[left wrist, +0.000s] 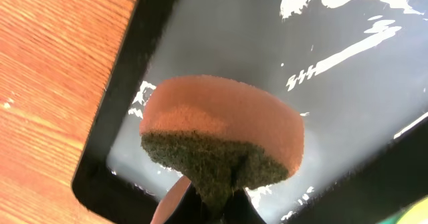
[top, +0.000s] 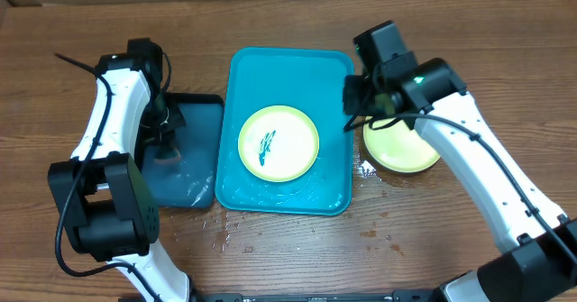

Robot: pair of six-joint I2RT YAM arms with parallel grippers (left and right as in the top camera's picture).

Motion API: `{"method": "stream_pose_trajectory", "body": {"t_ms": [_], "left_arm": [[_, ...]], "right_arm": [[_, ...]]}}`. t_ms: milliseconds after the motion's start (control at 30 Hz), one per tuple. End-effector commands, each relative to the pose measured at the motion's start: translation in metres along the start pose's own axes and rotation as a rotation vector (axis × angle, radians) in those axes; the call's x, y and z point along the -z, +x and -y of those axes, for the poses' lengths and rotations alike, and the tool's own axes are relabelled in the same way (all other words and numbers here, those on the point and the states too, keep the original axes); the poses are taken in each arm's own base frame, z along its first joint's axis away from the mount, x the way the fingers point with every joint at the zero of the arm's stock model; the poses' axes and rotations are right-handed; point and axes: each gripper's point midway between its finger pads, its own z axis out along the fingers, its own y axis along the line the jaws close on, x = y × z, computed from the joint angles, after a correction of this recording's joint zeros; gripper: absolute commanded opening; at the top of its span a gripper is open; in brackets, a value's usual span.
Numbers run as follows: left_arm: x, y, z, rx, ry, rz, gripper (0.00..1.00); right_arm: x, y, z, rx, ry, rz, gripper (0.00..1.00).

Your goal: Clean dirty plates on tray and stack at the side

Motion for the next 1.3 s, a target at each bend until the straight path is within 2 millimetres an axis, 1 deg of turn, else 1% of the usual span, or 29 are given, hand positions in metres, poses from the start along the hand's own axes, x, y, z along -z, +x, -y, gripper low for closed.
{"method": "stream_pose_trajectory", "body": {"t_ms": [0, 100, 167, 233, 300, 333, 400, 500, 633, 667, 767, 833, 933, 1000, 1033, 1100, 1167, 1267], "left_arm": [[-0.010, -0.005, -0.001, -0.007, -0.021, 0.030, 0.04], [-0.034, 0.000, 0.004, -0.005, -0.002, 0.034, 0.04], [-0.052, 0.008, 0.008, -0.007, 0.017, 0.021, 0.04], [-0.067, 0.018, 0.012, -0.017, 0.042, 0.001, 0.04], [-0.080, 0.028, 0.016, -0.034, 0.070, -0.017, 0.04], [-0.084, 0.032, 0.018, -0.044, 0.084, -0.027, 0.04], [-0.087, 0.038, 0.020, -0.062, 0.099, -0.044, 0.04], [-0.081, 0.039, 0.018, -0.077, 0.092, -0.059, 0.04], [-0.051, 0.026, 0.019, -0.080, 0.092, -0.059, 0.04], [-0.034, 0.018, 0.019, -0.078, 0.097, -0.047, 0.04], [0.005, 0.001, 0.022, -0.074, 0.125, -0.005, 0.04], [0.037, -0.008, 0.029, -0.073, 0.181, 0.028, 0.04], [0.082, -0.015, 0.042, -0.089, 0.283, 0.075, 0.04], [0.112, -0.015, 0.055, -0.108, 0.361, 0.109, 0.04], [0.120, -0.015, 0.060, -0.118, 0.384, 0.121, 0.04], [0.135, -0.012, 0.073, -0.155, 0.417, 0.147, 0.04], [0.139, -0.005, 0.084, -0.194, 0.421, 0.150, 0.04], [0.136, 0.008, 0.104, -0.253, 0.421, 0.140, 0.04]], "right_arm": [[-0.023, 0.003, 0.015, -0.088, 0.010, -0.068, 0.52], [-0.034, 0.012, 0.005, 0.002, -0.067, -0.140, 0.54], [-0.042, 0.022, -0.004, 0.081, -0.128, -0.196, 0.56], [-0.050, 0.030, -0.007, 0.127, -0.152, -0.238, 0.57], [-0.058, 0.035, -0.005, 0.132, -0.145, -0.266, 0.57], [-0.061, 0.036, -0.004, 0.130, -0.141, -0.275, 0.57], [-0.068, 0.037, -0.004, 0.128, -0.137, -0.286, 0.57], [-0.078, 0.040, -0.004, 0.128, -0.133, -0.301, 0.57], [-0.095, 0.049, -0.003, 0.130, -0.119, -0.346, 0.57], [-0.102, 0.054, -0.005, 0.133, -0.119, -0.368, 0.57], [-0.114, 0.065, -0.015, 0.144, -0.146, -0.405, 0.56], [-0.120, 0.072, -0.024, 0.158, -0.166, -0.423, 0.56], [-0.132, 0.081, -0.036, 0.191, -0.170, -0.434, 0.45], [-0.140, 0.087, -0.043, 0.208, -0.172, -0.442, 0.40], [-0.144, 0.090, -0.044, 0.211, -0.166, -0.445, 0.39], [-0.154, 0.094, -0.038, 0.168, -0.096, -0.450, 0.36], [-0.162, 0.096, -0.028, 0.138, -0.032, -0.451, 0.35], [-0.169, 0.101, -0.024, 0.110, -0.008, -0.470, 0.33]]}}
